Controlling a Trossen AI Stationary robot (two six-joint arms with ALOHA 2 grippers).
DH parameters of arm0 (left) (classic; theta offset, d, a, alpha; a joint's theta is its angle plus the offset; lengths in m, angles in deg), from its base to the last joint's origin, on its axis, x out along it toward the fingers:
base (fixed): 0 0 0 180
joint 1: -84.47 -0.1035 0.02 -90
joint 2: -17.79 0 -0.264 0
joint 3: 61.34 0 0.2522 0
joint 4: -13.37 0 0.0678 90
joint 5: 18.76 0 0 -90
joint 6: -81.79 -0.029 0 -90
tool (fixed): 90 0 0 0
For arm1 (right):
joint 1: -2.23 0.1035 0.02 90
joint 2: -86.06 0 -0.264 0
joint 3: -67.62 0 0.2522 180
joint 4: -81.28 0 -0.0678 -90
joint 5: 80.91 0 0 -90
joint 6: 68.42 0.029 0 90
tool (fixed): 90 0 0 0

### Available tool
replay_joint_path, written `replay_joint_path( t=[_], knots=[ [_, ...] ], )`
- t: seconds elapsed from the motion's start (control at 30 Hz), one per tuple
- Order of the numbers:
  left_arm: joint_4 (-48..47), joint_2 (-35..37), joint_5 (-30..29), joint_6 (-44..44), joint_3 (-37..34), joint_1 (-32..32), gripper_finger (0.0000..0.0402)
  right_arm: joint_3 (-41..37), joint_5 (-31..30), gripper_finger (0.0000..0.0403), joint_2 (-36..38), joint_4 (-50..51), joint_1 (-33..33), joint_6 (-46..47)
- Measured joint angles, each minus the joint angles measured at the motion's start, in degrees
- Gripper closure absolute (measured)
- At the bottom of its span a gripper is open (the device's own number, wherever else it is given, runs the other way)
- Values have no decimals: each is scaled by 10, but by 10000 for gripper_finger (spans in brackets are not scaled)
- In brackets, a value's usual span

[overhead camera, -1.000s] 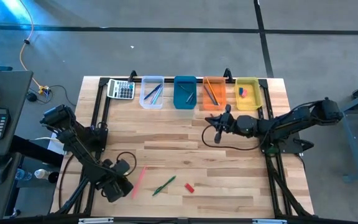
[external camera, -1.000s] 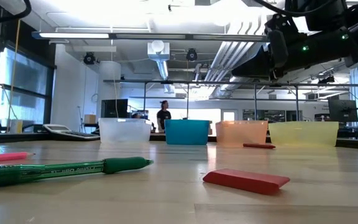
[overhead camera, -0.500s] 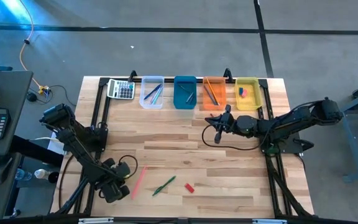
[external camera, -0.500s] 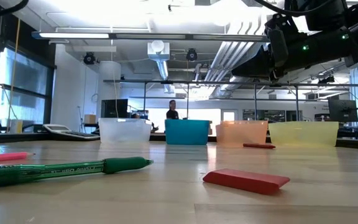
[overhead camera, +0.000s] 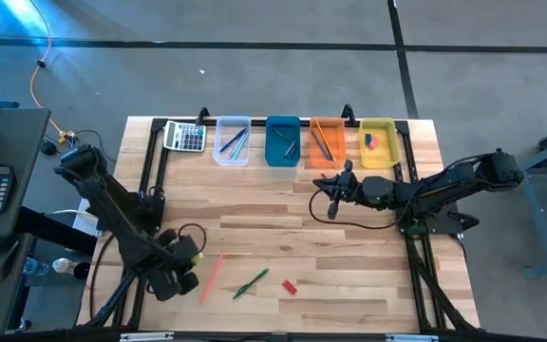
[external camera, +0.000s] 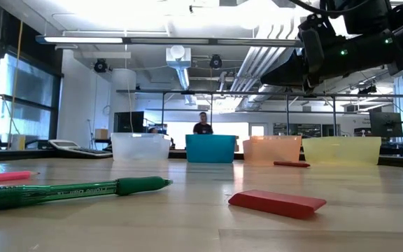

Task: Sort crayons/erasers/pens/pencils in bins
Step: Put the yellow eraser into the yellow bin

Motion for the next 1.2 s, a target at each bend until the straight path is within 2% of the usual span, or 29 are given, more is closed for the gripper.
replay_joint_path(
  t=[0.2, 0.3, 0.47, 0.63, 0.77, 0.87, 1.03, 1.2],
  knots=[
    [15, 22, -101, -133, 0, -91, 351, 1, 35, 403, 0, -9, -3, 48],
    [67, 23, -147, -230, 0, -144, 351, 10, 48, 403, -2, -9, -5, 72],
    [194, 17, -166, -387, 0, -228, 351, 23, 45, 403, -39, -50, -5, 103],
    [315, 17, -169, -480, 1, -281, 351, 49, 9, 402, -126, -130, -5, 148],
    [368, 18, -170, -507, 1, -306, 351, 92, -6, 395, -187, -180, -5, 157],
    [386, 18, -167, -507, 1, -322, 351, 134, 0, 366, -217, -168, -4, 171],
    [409, 18, -163, -499, 1, -342, 351, 205, 2, 298, -246, -101, 7, 178],
    [427, 18, -167, -498, 1, -362, 351, 267, -39, 244, -255, -23, 30, 189]
  ],
)
